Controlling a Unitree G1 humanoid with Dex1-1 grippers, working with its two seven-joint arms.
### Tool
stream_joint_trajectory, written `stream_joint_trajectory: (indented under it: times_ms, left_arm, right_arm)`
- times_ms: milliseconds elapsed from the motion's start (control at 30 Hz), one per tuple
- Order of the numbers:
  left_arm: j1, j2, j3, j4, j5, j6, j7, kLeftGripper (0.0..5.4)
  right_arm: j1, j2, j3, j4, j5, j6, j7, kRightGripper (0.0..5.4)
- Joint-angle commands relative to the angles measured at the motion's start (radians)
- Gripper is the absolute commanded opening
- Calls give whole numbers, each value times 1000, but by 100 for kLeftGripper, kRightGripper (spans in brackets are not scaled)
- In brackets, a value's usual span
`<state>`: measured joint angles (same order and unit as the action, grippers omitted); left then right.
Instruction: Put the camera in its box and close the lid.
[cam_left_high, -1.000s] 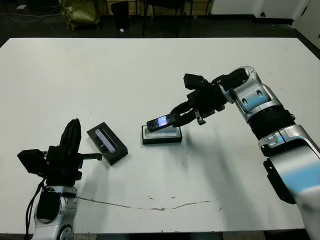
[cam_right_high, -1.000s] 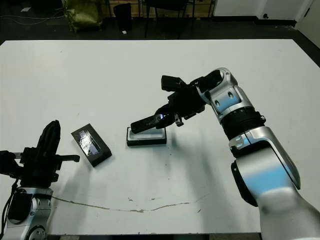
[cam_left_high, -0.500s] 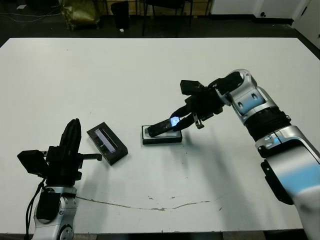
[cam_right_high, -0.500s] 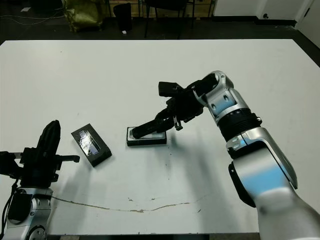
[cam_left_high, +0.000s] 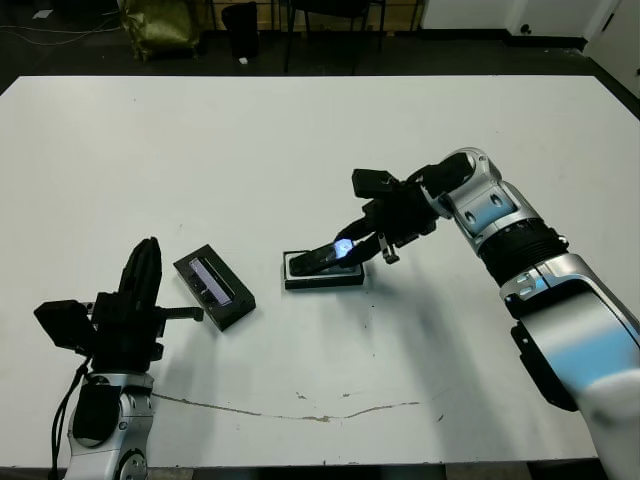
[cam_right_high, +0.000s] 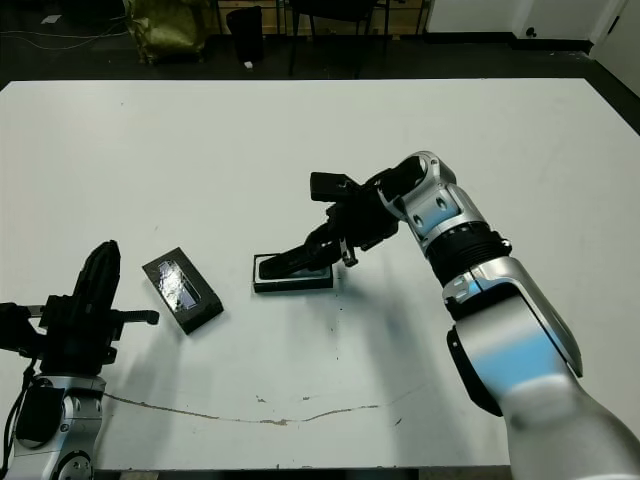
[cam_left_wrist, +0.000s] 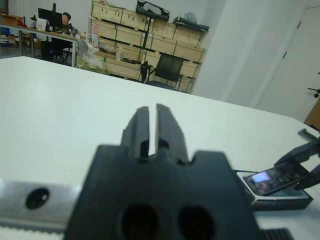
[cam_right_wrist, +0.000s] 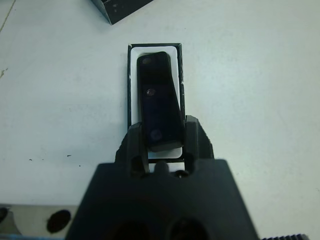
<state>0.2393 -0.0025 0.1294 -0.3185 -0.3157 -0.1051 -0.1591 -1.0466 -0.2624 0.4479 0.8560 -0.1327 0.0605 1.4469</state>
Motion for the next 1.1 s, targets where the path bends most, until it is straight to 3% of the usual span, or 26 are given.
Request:
stream_joint_trajectory:
  times_ms: [33, 433, 633, 1000, 1100]
  left_arm:
    - [17, 6, 5, 15, 2, 12, 3, 0]
    - [20, 3, 4, 18, 6, 2, 1, 0]
    - [19, 5, 7, 19, -15, 11, -9, 0]
    - [28, 3, -1, 0, -7, 32, 12, 0]
    - [27, 4, -3, 3, 7, 21, 16, 0]
  right_arm:
    - [20, 19, 10, 17, -12, -25, 0, 35]
    - [34, 24, 38, -82, -31, 19, 25, 35]
    - [3, 23, 53, -74, -23, -108, 91, 164]
    - [-11, 25, 22, -49, -1, -95, 95, 404]
    - [-4, 22, 22, -50, -2, -149, 81, 471]
